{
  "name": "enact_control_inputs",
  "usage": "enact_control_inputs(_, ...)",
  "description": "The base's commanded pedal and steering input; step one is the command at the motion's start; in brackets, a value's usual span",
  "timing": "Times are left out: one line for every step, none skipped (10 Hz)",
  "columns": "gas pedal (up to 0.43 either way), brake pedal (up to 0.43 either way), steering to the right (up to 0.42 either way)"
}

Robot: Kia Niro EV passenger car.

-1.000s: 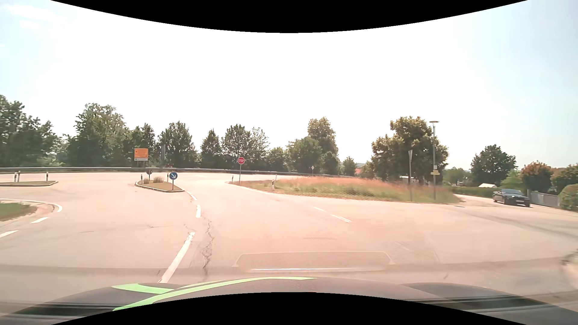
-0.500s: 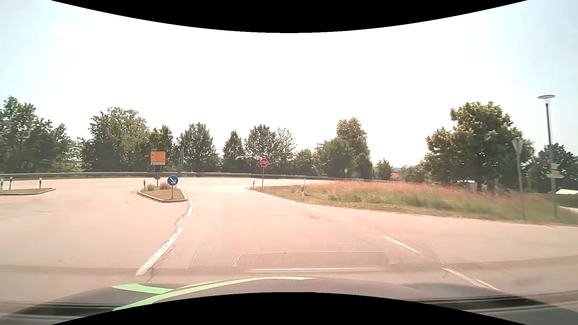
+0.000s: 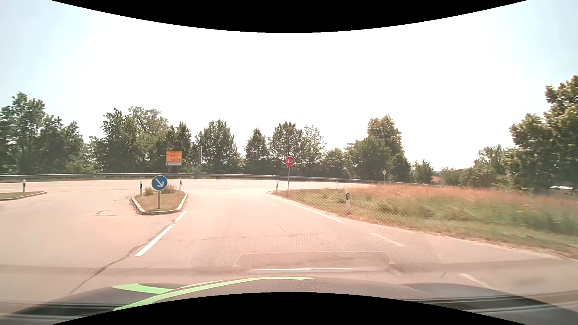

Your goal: Follow the waypoints while adhering to traffic rules and regulations

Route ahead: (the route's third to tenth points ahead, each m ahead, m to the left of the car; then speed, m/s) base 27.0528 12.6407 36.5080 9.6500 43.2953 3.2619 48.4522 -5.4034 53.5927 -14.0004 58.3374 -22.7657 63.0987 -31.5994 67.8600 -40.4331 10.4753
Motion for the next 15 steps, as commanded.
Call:
enact_control_inputs(0.0, 0.238, -0.09)
enact_control_inputs(0.0, 0.238, -0.089)
enact_control_inputs(0.0, 0.238, -0.087)
enact_control_inputs(0.0, 0.25, -0.086)
enact_control_inputs(0.0, 0.262, -0.084)
enact_control_inputs(0.0, 0.268, -0.082)
enact_control_inputs(0.0, 0.274, -0.077)
enact_control_inputs(0.0, 0.28, -0.072)
enact_control_inputs(0.0, 0.287, -0.066)
enact_control_inputs(0.0, 0.287, -0.059)
enact_control_inputs(0.0, 0.293, -0.05)
enact_control_inputs(0.0, 0.299, -0.04)
enact_control_inputs(0.0, 0.305, -0.028)
enact_control_inputs(0.0, 0.305, -0.024)
enact_control_inputs(0.0, 0.305, -0.016)
